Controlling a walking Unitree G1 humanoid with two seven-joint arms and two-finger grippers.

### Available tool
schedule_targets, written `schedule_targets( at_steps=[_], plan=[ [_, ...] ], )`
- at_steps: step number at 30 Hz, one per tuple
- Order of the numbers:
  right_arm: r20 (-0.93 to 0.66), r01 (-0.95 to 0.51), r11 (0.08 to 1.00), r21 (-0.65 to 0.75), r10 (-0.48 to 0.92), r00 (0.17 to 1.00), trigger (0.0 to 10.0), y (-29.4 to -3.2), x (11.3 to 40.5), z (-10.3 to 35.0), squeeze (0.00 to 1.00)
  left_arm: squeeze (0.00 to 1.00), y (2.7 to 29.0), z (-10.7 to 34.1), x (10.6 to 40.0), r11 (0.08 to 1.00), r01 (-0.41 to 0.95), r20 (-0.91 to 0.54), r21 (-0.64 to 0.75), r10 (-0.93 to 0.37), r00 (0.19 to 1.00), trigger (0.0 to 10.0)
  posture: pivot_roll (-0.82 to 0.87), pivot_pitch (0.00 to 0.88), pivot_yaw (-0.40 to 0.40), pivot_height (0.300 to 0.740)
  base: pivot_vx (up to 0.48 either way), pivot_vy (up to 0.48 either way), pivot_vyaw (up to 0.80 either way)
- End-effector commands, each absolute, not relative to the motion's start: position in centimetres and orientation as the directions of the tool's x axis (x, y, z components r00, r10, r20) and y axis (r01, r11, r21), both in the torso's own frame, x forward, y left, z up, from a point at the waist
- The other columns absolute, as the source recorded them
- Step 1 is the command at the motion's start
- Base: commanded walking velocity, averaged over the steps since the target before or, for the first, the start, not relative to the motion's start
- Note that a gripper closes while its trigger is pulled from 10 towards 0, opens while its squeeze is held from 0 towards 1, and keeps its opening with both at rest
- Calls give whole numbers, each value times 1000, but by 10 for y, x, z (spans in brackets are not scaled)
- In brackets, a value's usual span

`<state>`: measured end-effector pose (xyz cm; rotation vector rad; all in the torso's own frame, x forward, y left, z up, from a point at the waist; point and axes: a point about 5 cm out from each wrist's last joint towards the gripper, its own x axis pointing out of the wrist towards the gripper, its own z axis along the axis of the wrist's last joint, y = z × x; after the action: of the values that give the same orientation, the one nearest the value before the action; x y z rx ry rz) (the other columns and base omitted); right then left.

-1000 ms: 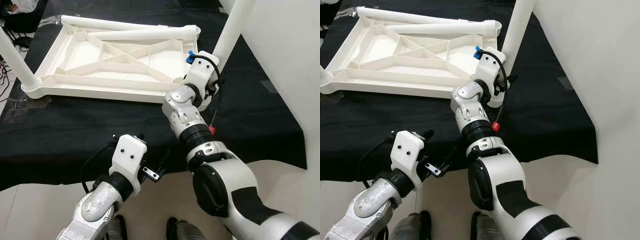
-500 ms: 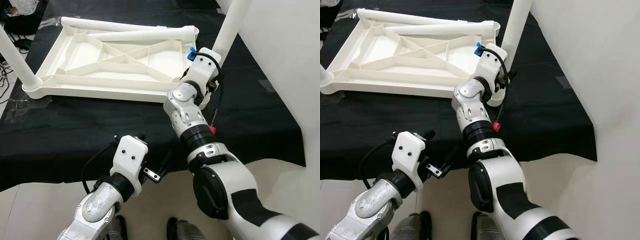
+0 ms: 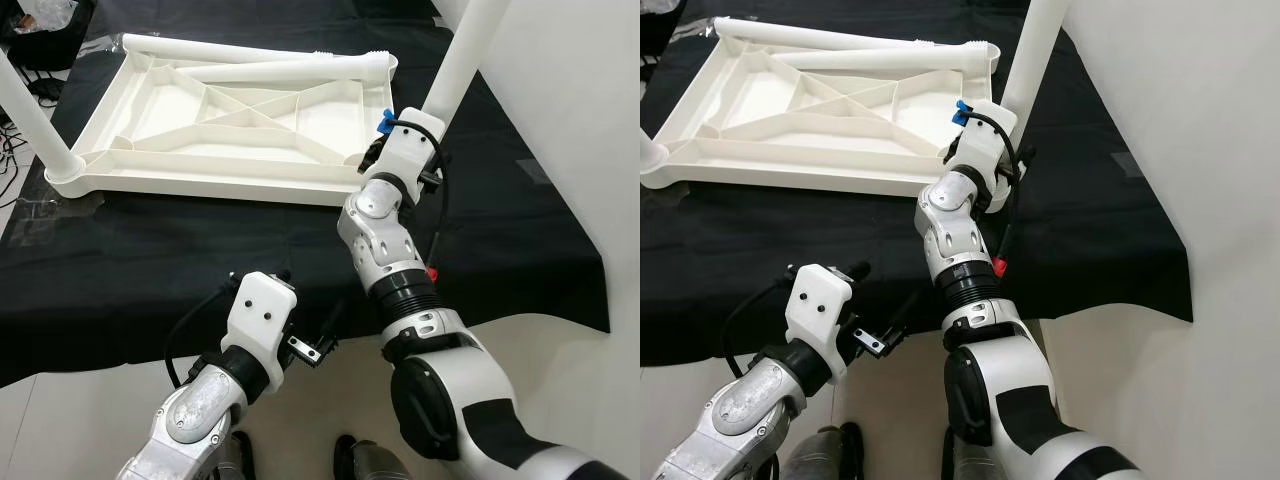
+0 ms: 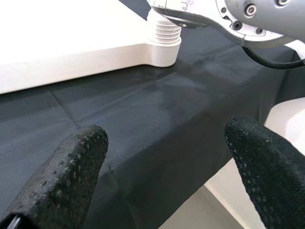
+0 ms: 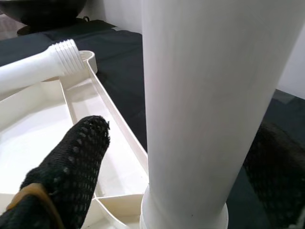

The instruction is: Building children table

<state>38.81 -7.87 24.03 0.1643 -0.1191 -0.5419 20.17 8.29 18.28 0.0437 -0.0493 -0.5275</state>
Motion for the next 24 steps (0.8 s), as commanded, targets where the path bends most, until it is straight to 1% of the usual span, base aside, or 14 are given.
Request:
schedule_targets(
  at_steps=[1,6,7,8,9,18,19,22,24],
  plan=[
    [69,498,849,178,-515,854,10000,-78,386,238,1000,0,84,178,201,863,502,16,56,-503,864,10000,72,224,-85,740,0,0,0],
    [74,496,848,185,-515,854,10000,-78,386,240,1000,0,84,178,201,864,500,16,55,-502,865,10000,72,224,-85,740,0,0,0],
    [71,490,851,189,-509,858,10000,-78,385,239,969,0,85,178,201,864,500,15,55,-501,865,10000,72,224,-85,740,0,0,0],
    [71,490,851,189,-509,858,10000,-78,385,239,969,0,85,178,201,864,500,15,55,-501,865,10000,72,224,-85,740,0,0,0],
    [69,483,854,192,-503,862,10000,-78,384,238,0,0,85,177,201,865,500,15,55,-501,865,10000,70,223,-85,740,0,0,0],
    [78,466,865,185,-486,871,10000,-85,372,233,0,0,85,176,201,864,500,13,55,-501,865,10000,71,225,-86,740,0,0,0],
    [81,436,880,190,-457,886,10000,-85,371,231,0,0,85,176,202,865,500,13,54,-501,865,10000,66,223,-85,740,0,0,0],
    [83,413,890,194,-434,897,10000,-85,370,231,0,0,85,176,202,865,500,13,54,-501,865,10000,66,223,-85,740,0,0,0],
    [103,339,919,202,-364,926,10000,-81,367,231,0,0,85,175,203,864,500,13,56,-501,865,10000,66,220,-82,740,0,0,0]
  ],
)
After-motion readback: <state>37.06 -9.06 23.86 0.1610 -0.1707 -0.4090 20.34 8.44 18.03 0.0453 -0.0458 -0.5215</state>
